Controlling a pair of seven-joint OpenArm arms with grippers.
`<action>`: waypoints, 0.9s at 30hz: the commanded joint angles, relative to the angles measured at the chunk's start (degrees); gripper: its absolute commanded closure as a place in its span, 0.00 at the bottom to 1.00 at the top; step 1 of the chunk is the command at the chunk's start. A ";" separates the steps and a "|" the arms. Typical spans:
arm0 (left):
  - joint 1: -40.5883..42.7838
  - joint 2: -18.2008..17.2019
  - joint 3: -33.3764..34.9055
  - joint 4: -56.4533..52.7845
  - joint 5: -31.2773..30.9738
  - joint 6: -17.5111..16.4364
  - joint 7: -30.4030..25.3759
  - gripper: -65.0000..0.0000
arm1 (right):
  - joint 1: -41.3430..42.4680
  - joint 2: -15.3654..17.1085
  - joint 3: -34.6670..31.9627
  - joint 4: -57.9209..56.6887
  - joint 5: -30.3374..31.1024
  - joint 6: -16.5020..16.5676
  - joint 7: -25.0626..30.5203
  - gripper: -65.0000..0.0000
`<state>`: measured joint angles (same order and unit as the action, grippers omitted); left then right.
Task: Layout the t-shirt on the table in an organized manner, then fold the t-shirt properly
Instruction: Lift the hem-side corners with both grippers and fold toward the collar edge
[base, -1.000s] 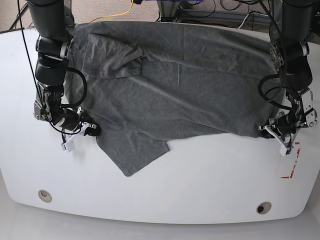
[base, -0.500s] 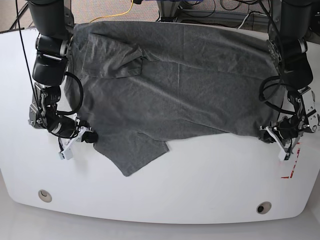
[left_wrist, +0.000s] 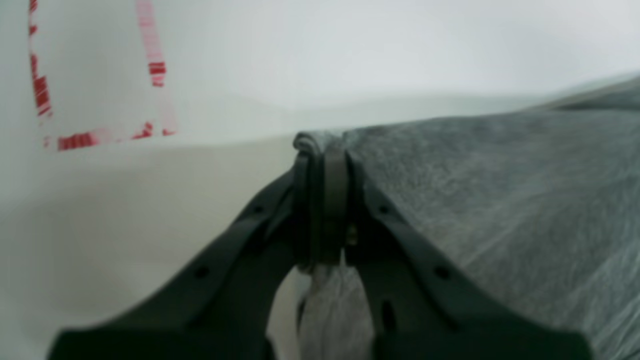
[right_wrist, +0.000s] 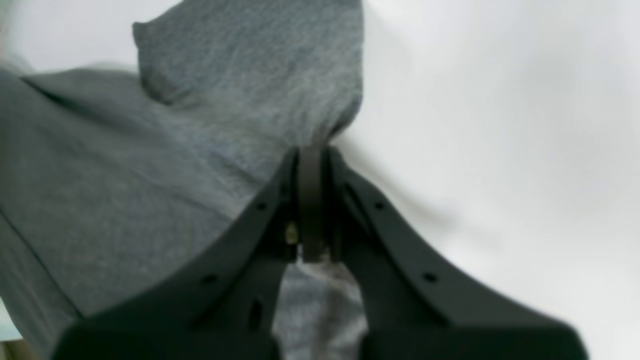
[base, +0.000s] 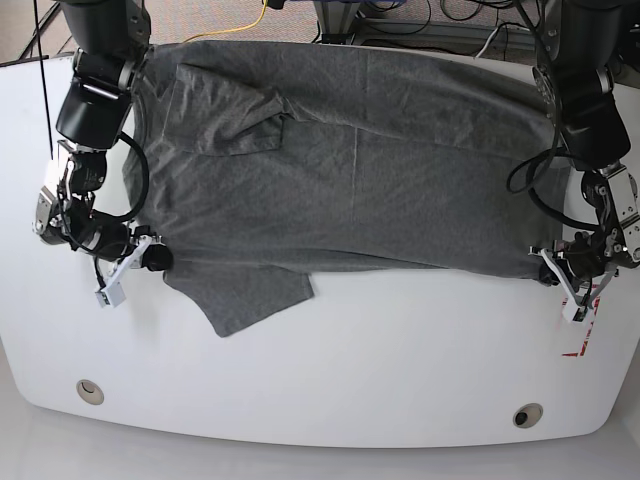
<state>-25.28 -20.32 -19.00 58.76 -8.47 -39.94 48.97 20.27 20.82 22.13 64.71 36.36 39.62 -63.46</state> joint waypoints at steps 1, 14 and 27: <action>-1.23 -1.00 -0.12 2.47 -0.54 -0.06 0.66 1.00 | 0.17 1.03 1.39 4.70 1.40 0.38 -0.76 1.00; 4.05 -1.00 -0.20 10.91 -0.54 -0.06 2.85 1.00 | -7.31 -2.49 7.10 20.00 1.40 0.38 -10.34 1.00; 7.56 -2.15 -0.73 18.03 -0.63 -0.06 10.59 1.00 | -17.68 -4.69 10.35 33.71 1.49 0.38 -13.33 1.00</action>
<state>-17.17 -21.37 -19.07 74.63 -9.08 -40.16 59.37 2.94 15.00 32.05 95.59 37.74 40.14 -77.21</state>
